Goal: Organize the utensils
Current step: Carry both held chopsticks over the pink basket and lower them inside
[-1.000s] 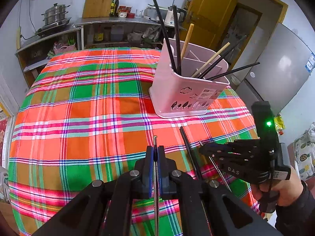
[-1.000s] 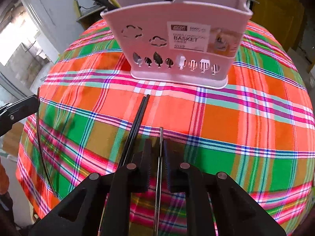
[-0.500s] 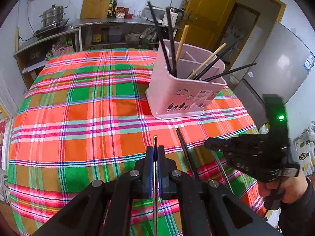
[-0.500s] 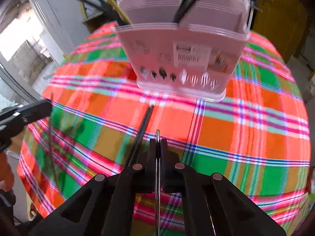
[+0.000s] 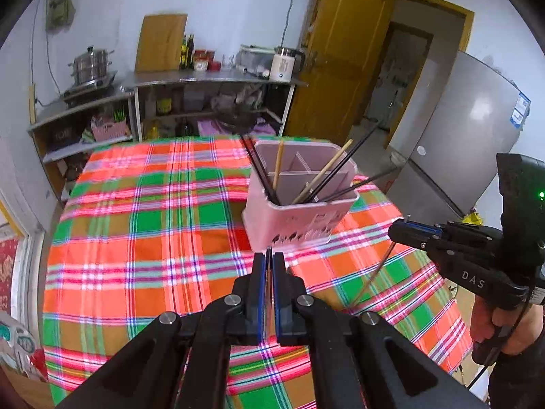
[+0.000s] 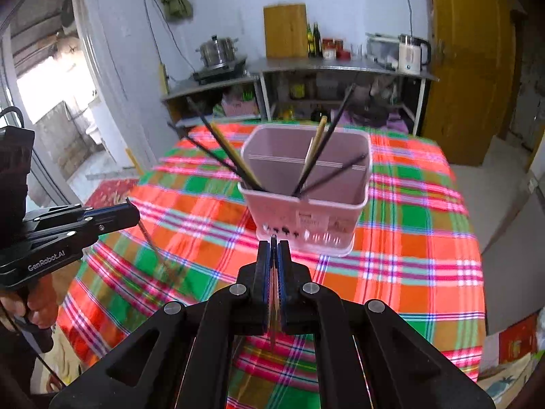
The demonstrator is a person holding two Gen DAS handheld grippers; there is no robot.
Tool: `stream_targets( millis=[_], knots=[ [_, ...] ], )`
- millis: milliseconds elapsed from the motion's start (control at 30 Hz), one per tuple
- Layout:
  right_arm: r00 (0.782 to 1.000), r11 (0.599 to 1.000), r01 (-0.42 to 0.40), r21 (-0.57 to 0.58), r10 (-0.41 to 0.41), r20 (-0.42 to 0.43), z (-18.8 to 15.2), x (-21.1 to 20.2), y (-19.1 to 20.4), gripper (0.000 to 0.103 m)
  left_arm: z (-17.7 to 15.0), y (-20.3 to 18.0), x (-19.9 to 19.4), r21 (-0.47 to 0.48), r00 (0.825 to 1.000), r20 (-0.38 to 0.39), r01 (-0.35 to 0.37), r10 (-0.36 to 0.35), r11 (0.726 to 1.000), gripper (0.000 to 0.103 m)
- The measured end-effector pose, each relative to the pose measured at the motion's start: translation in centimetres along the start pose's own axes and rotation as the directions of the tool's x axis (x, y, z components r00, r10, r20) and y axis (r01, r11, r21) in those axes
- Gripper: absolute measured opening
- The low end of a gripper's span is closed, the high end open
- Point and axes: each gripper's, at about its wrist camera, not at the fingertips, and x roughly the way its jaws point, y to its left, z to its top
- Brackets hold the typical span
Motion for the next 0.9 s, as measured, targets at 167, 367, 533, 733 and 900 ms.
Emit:
stream_targets(
  millis=[167,367,533,733,900],
  knots=[
    [0.999,1.0,0.002,0.004,-0.002,0.042,0.3,-1.4,0.1,0.004,0.6,-0.9,-0.6,0.02,1.0,0.009,-0.004,0.003,1.0,0.003],
    [0.998,1.0,0.001,0.01,-0.002,0.068,0.0,-2.3,-0.1,0.003,0.8,-1.5,-0.3,0.024,1.0,-0.005,0.01,-0.01,1.0,0.003],
    [0.997,1.0,0.0,0.009,-0.001,0.081,0.1,-2.6,-0.2,0.003,1.0,-1.9,0.2,0.03,1.0,-0.019,0.019,-0.018,0.999,0.003],
    [0.991,1.0,-0.015,0.017,0.013,0.136,1.4,-3.7,-0.2,0.003,3.0,-2.7,-0.7,0.048,0.999,0.01,0.039,-0.04,0.998,0.003],
    [0.978,1.0,-0.02,0.012,0.017,0.206,3.8,-5.2,0.0,0.003,6.6,-3.8,-2.3,0.069,0.996,0.07,0.058,-0.063,0.996,0.003]
  ],
)
